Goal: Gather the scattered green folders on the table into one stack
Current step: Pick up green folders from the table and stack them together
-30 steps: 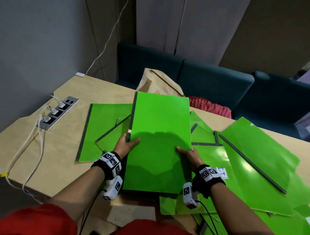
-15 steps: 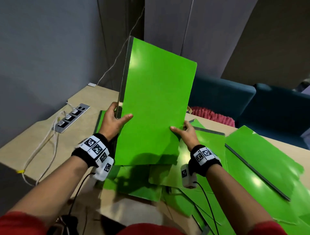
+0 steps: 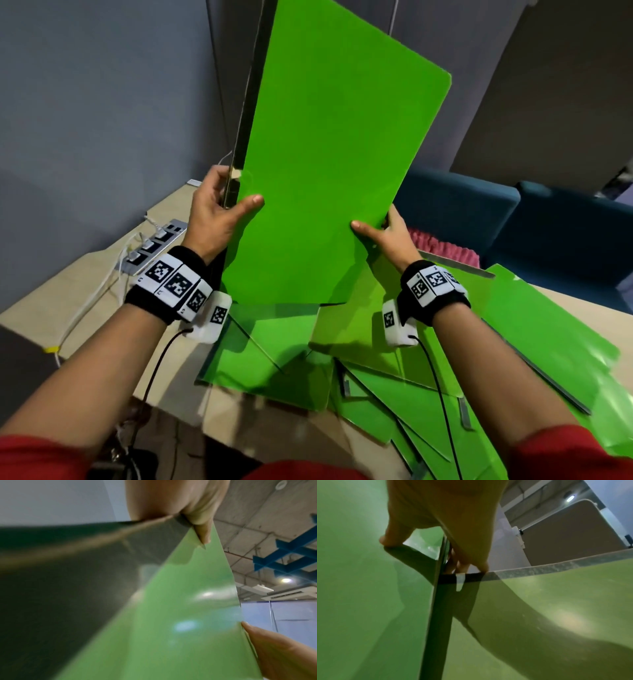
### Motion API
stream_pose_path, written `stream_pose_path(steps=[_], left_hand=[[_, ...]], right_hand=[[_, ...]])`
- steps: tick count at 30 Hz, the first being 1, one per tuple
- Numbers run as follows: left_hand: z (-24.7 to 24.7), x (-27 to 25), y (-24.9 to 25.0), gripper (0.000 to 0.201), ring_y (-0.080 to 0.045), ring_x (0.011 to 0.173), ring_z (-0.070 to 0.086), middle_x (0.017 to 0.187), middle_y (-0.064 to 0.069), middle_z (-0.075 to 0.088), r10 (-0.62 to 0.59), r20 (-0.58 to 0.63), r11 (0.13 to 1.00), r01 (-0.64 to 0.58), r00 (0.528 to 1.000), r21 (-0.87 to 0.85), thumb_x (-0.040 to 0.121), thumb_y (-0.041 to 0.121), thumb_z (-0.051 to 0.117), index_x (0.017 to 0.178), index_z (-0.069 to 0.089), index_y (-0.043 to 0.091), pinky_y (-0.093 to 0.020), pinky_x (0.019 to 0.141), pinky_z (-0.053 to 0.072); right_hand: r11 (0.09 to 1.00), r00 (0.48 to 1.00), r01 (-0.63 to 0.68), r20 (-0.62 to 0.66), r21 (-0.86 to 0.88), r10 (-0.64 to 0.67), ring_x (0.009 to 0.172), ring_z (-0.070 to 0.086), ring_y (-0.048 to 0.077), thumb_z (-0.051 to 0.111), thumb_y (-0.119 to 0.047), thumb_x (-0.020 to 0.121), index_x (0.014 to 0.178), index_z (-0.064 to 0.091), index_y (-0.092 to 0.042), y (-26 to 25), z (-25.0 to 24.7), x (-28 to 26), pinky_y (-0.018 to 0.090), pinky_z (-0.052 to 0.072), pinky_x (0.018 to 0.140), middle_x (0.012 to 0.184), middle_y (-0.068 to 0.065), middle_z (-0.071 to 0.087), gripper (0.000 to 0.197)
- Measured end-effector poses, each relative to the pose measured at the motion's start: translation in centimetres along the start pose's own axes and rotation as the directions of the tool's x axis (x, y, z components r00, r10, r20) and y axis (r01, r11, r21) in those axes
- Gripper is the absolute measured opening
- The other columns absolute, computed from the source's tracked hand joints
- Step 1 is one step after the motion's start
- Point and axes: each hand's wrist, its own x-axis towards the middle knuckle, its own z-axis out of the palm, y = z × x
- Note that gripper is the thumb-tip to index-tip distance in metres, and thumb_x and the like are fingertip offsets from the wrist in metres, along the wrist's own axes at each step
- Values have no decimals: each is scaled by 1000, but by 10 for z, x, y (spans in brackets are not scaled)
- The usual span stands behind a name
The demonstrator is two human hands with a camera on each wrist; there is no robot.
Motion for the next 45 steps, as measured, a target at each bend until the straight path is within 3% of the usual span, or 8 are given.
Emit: stream_pose_path(steps=[5,14,20,27,30,34,38,45], left_hand=[[-8,4,4,33,-9,85,51,89,8,52,62,-6,998,-62,998,23,73,26,70,94,45,35,-20,81,46],[-9,3,16,25,16,63,43,72,19,43,240,-205,965,-211,949,153,85,20,54,89,32,31,-1,61,34],[-5,9,19,19,16,68,45,77,34,53,264,-238,963,-239,935,127,84,30,50,91,32,29,-3,66,35],[12,-3,-11,22,20,81,49,89,41,56,123,-234,988,-97,964,119,88,10,47,101,36,25,1,74,36],[22,-16,-24,50,-8,125,40,139,1,41,13,-223,998,2,975,68,90,8,48,134,26,-4,4,91,29],[34,-34,-36,65,-3,133,29,145,2,20,-173,-203,983,183,964,30,88,7,56,139,18,-7,6,95,22],[47,-43,-32,45,41,81,38,80,59,48,-202,-205,979,206,958,1,85,-5,55,99,33,32,10,75,30],[53,-60,-53,47,40,86,39,94,41,53,-300,-292,952,303,908,-38,85,-7,53,96,32,33,11,79,25]], right_hand=[[992,997,58,-60,111,-52,99,56,2,65,1,79,135,32,-4,-8,5,10,11,50,83,120,1,52,65],[942,952,288,-161,171,-262,100,56,-10,80,-17,66,119,38,-14,-37,14,20,20,44,96,113,-9,54,68],[928,938,331,-162,170,-305,99,56,-10,67,5,76,120,34,-8,-49,11,31,16,45,92,113,-4,52,56],[960,969,232,-123,156,-214,100,58,-5,65,6,78,119,35,-7,-20,3,28,22,48,94,111,-3,54,52],[985,988,115,-120,125,-100,117,52,17,73,-6,74,125,36,-6,12,2,13,40,41,106,123,5,53,63],[993,989,-2,-145,116,18,123,52,19,82,-21,63,137,35,-6,49,1,-13,38,43,105,136,10,51,88],[978,990,-84,-91,193,103,85,66,-8,84,-45,42,112,54,-15,66,0,-29,12,53,74,104,-8,64,81],[953,982,-168,-42,252,185,74,69,-3,84,-33,52,99,58,-18,83,5,-30,17,56,68,98,1,69,55]])
